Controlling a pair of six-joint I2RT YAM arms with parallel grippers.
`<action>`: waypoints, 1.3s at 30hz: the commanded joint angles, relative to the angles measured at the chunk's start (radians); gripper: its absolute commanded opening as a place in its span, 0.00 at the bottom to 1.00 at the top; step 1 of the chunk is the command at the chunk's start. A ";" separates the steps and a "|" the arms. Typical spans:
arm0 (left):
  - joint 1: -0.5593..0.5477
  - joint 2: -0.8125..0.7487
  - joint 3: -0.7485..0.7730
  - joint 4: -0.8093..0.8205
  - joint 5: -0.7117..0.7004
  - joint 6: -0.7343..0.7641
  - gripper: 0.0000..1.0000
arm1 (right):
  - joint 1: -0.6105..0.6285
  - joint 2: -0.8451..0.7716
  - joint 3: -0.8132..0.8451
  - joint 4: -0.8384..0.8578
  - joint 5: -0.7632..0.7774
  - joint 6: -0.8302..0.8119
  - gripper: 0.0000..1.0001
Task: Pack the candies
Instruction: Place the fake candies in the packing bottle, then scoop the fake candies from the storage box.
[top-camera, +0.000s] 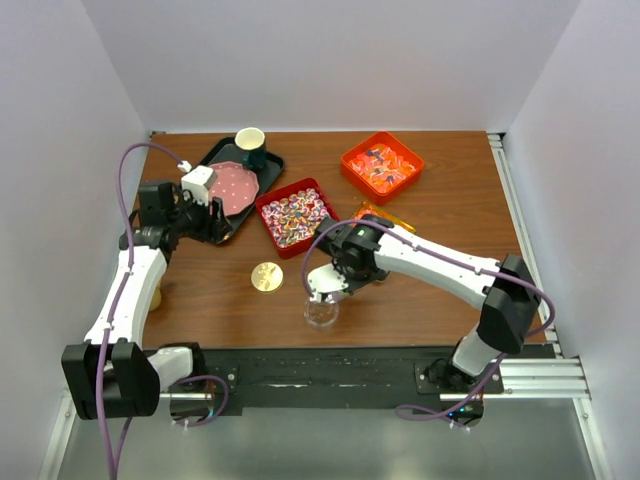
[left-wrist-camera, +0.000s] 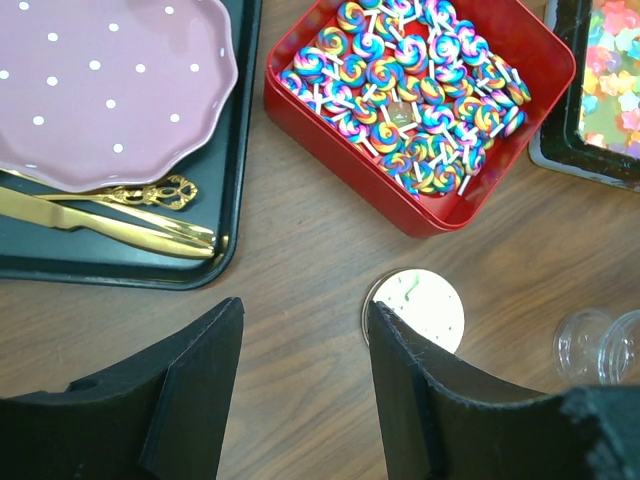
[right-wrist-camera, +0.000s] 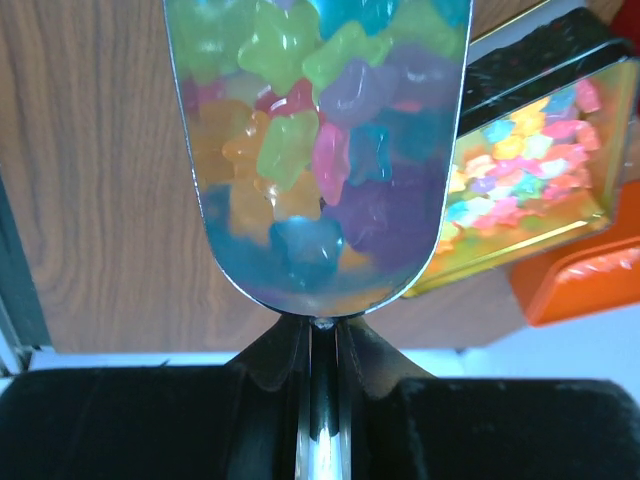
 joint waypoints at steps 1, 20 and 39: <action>0.012 -0.024 -0.007 0.049 -0.009 -0.023 0.58 | 0.075 0.008 0.055 -0.074 0.141 0.028 0.00; 0.008 0.002 -0.044 0.105 0.233 -0.106 0.57 | 0.181 0.003 0.107 -0.172 0.284 0.137 0.00; -0.222 0.179 -0.075 0.451 0.678 -0.410 0.00 | -0.002 0.232 0.651 -0.152 -0.201 0.413 0.00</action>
